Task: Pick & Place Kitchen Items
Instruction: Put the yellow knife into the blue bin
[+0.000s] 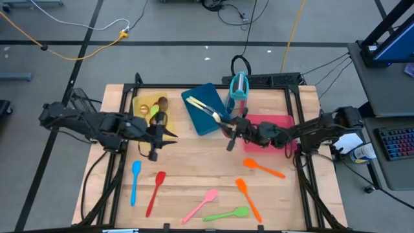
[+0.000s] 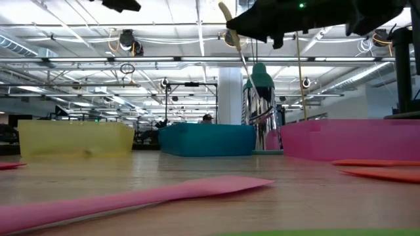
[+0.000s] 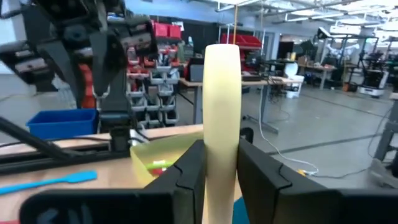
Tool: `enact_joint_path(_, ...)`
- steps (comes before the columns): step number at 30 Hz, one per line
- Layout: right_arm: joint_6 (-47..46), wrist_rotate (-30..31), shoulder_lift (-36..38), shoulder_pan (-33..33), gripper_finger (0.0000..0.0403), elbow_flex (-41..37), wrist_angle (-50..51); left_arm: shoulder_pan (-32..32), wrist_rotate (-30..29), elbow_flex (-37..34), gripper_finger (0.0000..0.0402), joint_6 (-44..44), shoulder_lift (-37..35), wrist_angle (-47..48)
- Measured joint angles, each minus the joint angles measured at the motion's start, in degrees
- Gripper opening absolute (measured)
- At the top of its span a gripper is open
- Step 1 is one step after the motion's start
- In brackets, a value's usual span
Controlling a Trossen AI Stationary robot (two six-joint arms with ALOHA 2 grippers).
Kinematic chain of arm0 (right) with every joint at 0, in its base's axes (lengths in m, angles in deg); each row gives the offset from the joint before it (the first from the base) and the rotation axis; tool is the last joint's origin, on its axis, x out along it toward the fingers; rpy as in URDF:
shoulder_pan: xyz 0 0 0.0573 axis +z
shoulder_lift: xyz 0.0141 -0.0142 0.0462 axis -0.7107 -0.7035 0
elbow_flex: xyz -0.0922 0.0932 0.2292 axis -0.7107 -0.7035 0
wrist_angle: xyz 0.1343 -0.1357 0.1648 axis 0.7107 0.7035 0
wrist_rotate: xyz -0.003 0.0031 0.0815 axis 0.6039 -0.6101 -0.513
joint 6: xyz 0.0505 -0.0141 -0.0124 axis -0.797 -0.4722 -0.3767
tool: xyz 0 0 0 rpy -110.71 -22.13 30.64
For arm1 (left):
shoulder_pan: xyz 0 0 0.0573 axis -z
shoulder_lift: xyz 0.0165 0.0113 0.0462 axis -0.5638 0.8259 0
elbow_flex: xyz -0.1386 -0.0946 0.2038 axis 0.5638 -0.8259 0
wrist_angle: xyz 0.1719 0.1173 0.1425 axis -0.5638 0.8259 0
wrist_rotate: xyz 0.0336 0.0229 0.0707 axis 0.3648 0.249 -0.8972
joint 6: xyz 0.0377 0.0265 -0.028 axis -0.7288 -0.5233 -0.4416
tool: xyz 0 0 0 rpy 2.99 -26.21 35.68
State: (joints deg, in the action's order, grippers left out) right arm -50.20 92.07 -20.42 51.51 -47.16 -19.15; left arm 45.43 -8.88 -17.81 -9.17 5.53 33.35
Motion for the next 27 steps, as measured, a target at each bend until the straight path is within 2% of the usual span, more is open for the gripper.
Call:
enact_joint_path(7, 3.9, -1.2, -6.1, -3.7, 0.0066, 7.7, -0.3, 0.3, -0.4, -11.0, 0.0092, 1.3, -6.8, -11.4)
enact_joint_path(12, 6.9, -1.2, -10.8, -8.0, 0.0066, 13.4, 0.2, 0.3, -0.4, -16.9, 0.0092, 1.5, -9.1, -18.4)
enact_joint_path(21, 7.1, -1.0, -22.0, -15.5, 0.0065, 21.2, 1.1, 0.3, -0.4, -17.8, 0.0092, 3.2, -8.8, -19.5)
enact_joint_path(27, 3.7, 2.1, -27.3, -19.8, 0.0065, 24.0, 7.2, 0.2, -0.4, -17.8, 0.0092, 4.1, -8.7, -19.1)
